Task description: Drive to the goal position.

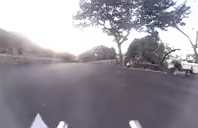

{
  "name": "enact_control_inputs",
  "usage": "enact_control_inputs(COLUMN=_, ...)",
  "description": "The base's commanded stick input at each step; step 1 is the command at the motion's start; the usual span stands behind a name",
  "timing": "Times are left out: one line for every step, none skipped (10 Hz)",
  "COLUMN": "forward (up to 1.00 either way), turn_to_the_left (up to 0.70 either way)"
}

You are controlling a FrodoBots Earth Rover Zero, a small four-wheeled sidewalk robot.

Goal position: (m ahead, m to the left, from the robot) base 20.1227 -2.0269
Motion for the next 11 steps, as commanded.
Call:
enact_control_inputs(forward=0.7, turn_to_the_left=0.0)
enact_control_inputs(forward=0.7, turn_to_the_left=0.0)
enact_control_inputs(forward=0.7, turn_to_the_left=0.0)
enact_control_inputs(forward=0.7, turn_to_the_left=0.0)
enact_control_inputs(forward=0.7, turn_to_the_left=0.0)
enact_control_inputs(forward=0.7, turn_to_the_left=0.0)
enact_control_inputs(forward=0.7, turn_to_the_left=0.0)
enact_control_inputs(forward=0.7, turn_to_the_left=0.0)
enact_control_inputs(forward=0.7, turn_to_the_left=0.0)
enact_control_inputs(forward=0.7, turn_to_the_left=0.0)
enact_control_inputs(forward=0.7, turn_to_the_left=0.0)
